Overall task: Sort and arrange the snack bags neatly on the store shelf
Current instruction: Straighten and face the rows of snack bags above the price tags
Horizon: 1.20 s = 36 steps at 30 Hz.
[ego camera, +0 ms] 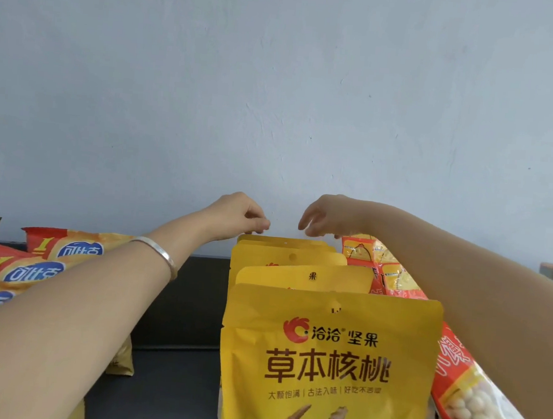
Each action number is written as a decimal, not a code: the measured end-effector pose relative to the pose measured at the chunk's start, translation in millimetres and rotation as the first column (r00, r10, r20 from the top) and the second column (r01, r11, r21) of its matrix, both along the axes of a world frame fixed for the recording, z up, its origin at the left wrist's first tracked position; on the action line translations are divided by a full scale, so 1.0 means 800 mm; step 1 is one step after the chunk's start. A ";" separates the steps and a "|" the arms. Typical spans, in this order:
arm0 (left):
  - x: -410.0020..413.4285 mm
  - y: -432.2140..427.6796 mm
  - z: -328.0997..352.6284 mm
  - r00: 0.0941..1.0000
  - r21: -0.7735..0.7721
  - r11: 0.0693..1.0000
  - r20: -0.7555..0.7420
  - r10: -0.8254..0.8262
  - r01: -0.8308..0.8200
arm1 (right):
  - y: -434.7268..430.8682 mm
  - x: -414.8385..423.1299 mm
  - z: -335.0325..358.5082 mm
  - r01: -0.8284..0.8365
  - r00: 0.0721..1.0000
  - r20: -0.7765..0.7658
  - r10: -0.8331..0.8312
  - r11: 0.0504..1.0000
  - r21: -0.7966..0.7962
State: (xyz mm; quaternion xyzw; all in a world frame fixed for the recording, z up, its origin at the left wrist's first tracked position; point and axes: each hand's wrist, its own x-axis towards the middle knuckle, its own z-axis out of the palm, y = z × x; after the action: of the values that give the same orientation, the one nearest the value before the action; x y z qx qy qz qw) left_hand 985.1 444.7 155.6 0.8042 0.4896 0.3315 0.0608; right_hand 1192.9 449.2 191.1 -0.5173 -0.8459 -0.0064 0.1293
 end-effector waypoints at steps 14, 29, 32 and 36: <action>0.011 -0.091 0.020 0.991 0.155 0.988 0.135 -0.016 -0.005 | -0.110 0.005 0.020 -0.043 0.989 -0.128 0.068 0.982 0.185; 0.060 -0.268 -0.030 0.947 0.323 0.909 0.262 0.183 -0.265 | -0.259 0.071 -0.028 -0.074 0.905 -0.368 0.212 0.932 0.355; 0.064 -0.292 -0.063 0.913 0.323 0.879 0.330 0.242 -0.350 | -0.274 0.081 -0.050 -0.037 0.870 -0.451 0.197 0.940 0.340; 0.066 -0.311 -0.117 0.800 0.128 0.902 0.525 0.291 -0.413 | -0.286 0.084 -0.101 0.008 0.815 -0.563 0.133 0.971 0.241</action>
State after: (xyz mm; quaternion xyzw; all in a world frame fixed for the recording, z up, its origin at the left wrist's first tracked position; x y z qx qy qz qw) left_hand 1037.6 195.8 62.2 0.5878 0.5562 0.5870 0.0247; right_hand 1260.4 220.6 110.7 -0.4479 -0.7773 0.0556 0.4383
